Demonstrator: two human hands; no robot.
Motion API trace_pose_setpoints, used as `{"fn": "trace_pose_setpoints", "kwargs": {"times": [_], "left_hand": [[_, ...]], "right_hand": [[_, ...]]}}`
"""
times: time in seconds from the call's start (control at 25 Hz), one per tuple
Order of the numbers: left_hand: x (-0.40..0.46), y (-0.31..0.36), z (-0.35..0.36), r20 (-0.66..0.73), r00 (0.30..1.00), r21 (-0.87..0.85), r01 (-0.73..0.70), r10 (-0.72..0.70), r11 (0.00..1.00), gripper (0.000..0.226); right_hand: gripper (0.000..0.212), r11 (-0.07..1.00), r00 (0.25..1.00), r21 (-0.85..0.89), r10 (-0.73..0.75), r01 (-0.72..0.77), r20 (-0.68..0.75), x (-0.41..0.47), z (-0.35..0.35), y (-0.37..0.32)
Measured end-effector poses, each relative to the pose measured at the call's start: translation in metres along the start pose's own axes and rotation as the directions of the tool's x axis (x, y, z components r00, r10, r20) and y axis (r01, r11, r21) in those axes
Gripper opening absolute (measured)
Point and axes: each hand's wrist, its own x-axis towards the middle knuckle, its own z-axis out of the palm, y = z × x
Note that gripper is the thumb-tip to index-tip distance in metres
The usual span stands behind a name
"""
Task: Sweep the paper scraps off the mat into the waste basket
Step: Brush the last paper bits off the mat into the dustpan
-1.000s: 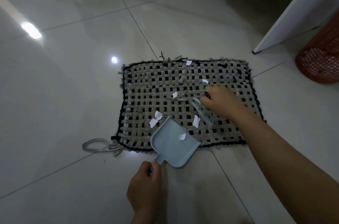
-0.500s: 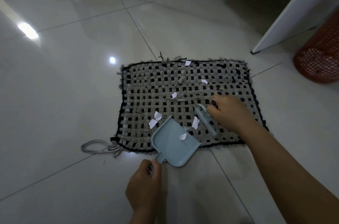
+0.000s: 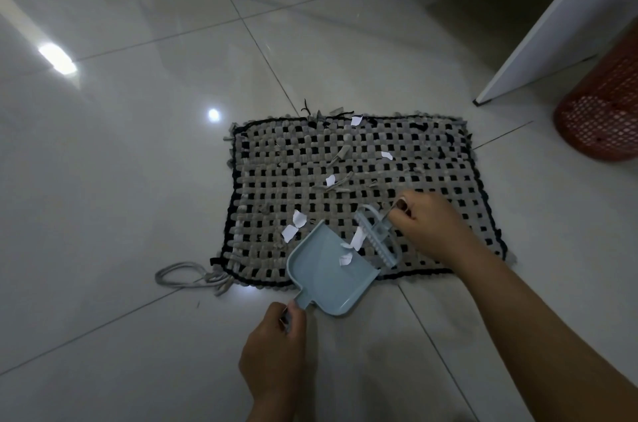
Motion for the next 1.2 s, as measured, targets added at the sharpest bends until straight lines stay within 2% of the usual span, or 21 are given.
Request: {"fn": "trace_pose_setpoints", "kwargs": {"times": [0.08, 0.2, 0.32, 0.44, 0.6, 0.8, 0.88, 1.0, 1.12, 1.2], "left_hand": [[-0.001, 0.001, -0.001, 0.000, 1.000, -0.006, 0.008, -0.009, 1.000, 0.030], [-0.001, 0.003, -0.005, -0.068, 0.998, -0.030, -0.010, 0.008, 1.000, 0.033], [0.003, 0.001, -0.011, -0.097, 0.995, -0.026, 0.011, -0.014, 1.000, 0.030], [0.004, -0.003, -0.011, -0.110, 0.994, -0.005, -0.006, 0.006, 1.000, 0.030], [0.005, -0.007, -0.007, -0.086, 0.996, 0.001, 0.002, -0.002, 1.000, 0.032], [0.006, -0.010, -0.005, -0.024, 0.999, -0.079, 0.043, -0.045, 0.996, 0.026], [0.006, -0.011, -0.007, -0.020, 0.999, -0.139, 0.043, -0.047, 0.989, 0.028], [0.005, -0.012, -0.015, -0.088, 0.995, -0.237, 0.016, -0.038, 0.971, 0.028], [0.009, -0.016, -0.023, -0.211, 0.973, -0.307, 0.022, -0.090, 0.951, 0.039], [0.012, -0.021, -0.030, -0.250, 0.952, -0.310, 0.093, -0.176, 0.946, 0.047]], "right_hand": [[0.039, 0.994, 0.999, -0.108, -0.001, -0.003, -0.032, 0.004, -0.005, 0.000], [0.042, 0.957, 0.996, -0.282, -0.050, 0.067, 0.069, 0.008, -0.002, -0.010], [0.036, 0.968, 0.983, -0.214, -0.099, 0.132, 0.157, 0.006, 0.005, -0.016], [0.033, 0.993, 0.992, -0.090, -0.062, 0.072, 0.109, 0.003, 0.000, -0.012], [0.039, 0.984, 0.997, -0.173, -0.028, 0.040, 0.072, 0.000, -0.002, -0.013], [0.038, 0.970, 0.973, -0.166, -0.149, 0.178, 0.177, -0.006, 0.018, -0.031], [0.031, 0.982, 0.977, -0.092, -0.152, 0.166, 0.146, -0.005, 0.012, -0.033], [0.026, 0.990, 0.989, 0.006, -0.139, 0.139, 0.050, 0.002, -0.002, -0.034], [0.026, 0.977, 0.979, -0.065, -0.202, 0.201, -0.005, 0.023, -0.004, -0.050], [0.024, 0.938, 0.961, -0.210, -0.269, 0.277, 0.065, 0.044, 0.004, -0.066]]}}
